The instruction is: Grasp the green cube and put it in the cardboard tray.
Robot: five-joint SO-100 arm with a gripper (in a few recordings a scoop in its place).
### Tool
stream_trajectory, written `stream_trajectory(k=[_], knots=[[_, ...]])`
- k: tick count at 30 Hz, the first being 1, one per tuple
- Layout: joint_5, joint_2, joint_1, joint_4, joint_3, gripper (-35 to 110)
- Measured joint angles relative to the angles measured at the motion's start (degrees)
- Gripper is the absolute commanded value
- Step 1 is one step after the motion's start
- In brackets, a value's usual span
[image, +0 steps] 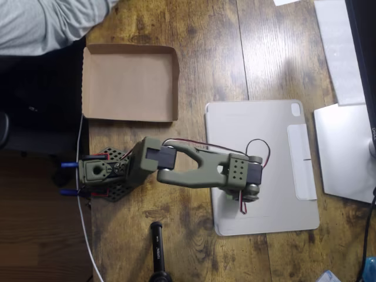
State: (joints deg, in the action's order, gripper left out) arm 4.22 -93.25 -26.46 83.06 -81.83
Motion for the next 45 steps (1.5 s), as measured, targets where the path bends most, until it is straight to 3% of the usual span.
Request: stream_trajectory(k=[10,29,45], knots=[[-0.1,-1.8,-0.1,-9.2,-5.3,27],[-2.1,-4.7,0.6,-4.6,-9.1,31],[-1.8,-3.4,2.0,-10.5,-14.4,30]])
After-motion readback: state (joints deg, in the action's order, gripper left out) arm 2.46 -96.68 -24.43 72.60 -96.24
